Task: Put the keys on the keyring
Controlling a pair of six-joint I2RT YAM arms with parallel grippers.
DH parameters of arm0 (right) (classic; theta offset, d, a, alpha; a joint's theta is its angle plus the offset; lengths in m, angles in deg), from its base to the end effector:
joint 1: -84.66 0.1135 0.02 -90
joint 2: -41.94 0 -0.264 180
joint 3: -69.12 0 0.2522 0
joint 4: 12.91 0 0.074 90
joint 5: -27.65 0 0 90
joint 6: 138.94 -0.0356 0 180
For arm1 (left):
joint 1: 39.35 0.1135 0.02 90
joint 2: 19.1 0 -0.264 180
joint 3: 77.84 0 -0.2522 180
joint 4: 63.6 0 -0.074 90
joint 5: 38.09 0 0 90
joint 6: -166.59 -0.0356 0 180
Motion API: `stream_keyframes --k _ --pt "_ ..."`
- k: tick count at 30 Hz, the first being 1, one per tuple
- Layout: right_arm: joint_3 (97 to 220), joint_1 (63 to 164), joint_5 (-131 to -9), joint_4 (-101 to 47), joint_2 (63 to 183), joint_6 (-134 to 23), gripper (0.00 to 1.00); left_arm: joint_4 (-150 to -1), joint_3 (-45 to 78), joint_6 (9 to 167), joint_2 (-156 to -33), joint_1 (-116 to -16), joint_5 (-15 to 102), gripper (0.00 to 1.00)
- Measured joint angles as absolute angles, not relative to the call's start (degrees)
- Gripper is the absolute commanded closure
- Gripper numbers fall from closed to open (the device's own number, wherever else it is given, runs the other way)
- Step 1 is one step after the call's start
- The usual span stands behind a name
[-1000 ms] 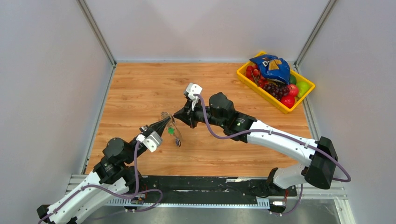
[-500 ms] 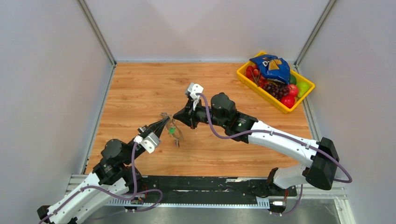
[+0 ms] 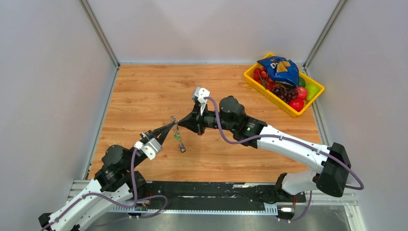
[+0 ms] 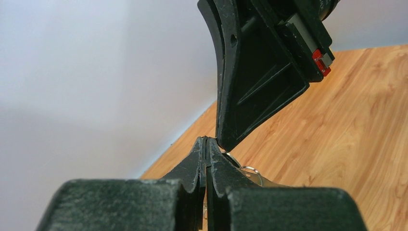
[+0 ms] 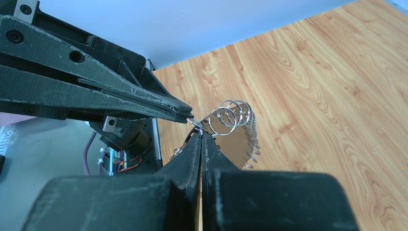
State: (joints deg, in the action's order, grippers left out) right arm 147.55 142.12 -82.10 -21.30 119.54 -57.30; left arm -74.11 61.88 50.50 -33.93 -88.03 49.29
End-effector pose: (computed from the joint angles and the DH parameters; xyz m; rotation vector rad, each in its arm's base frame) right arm 0.1631 0.2780 0.3609 -1.0042 1.5334 1.1273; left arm 0.0637 -0.0750 0.3177 0.8318 1.0239 -0.3658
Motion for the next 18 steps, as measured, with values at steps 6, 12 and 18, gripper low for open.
stream_keyframes --k 6,12,18 --pt "146.46 142.07 -83.06 -21.21 118.39 -57.78 0.98 -73.94 61.88 52.08 -33.54 -88.03 47.48 1.0" --pt "145.78 141.94 -83.93 -21.17 117.66 -58.26 0.73 -73.26 61.88 53.5 -33.08 -88.03 46.28 1.0" --pt "142.85 141.94 -84.15 -21.5 114.01 -56.14 0.58 -73.17 61.77 55.36 -32.47 -88.03 44.92 1.0"
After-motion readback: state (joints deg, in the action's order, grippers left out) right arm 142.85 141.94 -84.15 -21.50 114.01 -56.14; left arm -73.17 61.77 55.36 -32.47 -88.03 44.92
